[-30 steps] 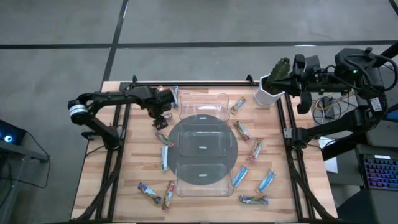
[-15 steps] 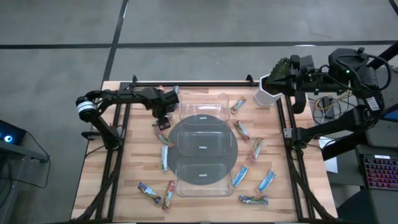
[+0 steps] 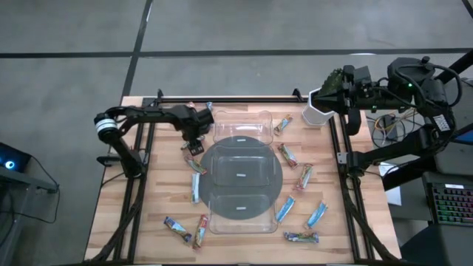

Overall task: Pick and place Granola Bars by type
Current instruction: Put the red granola bar into the top transparent bin

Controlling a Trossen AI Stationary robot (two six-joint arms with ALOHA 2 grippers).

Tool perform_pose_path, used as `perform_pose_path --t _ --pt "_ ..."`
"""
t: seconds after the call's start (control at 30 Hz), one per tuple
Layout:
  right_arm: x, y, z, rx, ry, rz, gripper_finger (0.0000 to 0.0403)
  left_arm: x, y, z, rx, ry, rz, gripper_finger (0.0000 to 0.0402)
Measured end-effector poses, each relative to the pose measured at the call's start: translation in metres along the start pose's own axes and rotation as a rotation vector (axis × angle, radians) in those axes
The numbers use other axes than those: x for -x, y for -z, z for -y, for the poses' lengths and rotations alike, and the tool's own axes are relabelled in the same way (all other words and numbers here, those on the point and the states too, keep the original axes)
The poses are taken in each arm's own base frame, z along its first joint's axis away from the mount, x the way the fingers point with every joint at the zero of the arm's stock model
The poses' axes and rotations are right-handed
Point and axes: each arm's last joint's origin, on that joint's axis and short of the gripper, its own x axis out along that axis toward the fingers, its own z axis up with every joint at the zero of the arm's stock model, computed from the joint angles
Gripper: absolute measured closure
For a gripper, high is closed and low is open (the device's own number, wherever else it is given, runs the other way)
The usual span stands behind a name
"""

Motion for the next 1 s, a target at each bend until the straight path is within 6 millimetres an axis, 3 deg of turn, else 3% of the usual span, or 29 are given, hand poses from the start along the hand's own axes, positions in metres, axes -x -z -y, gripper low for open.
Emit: perform_pose_path --t 0.27,0.43,0.73,1.0 --pt "0.0 0.0 0.0 0.0 0.002 0.001 0.0394 -0.018 -0.003 0.001 0.003 0.005 -0.071 0.0202" --pt "0.0 0.0 0.0 0.0 0.002 0.001 0.0394 -0.02 -0.004 0.001 0.005 0.008 -0.076 0.0237" --pt "0.0 0.0 0.0 0.026 0.002 0.001 0.0394 -0.014 -0.003 0.0 0.004 -0.01 -0.101 0.0326" --pt "0.0 0.0 0.0 0.026 0.002 0.001 0.0394 0.005 -0.007 -0.001 -0.02 -0.005 -0.153 0.0341"
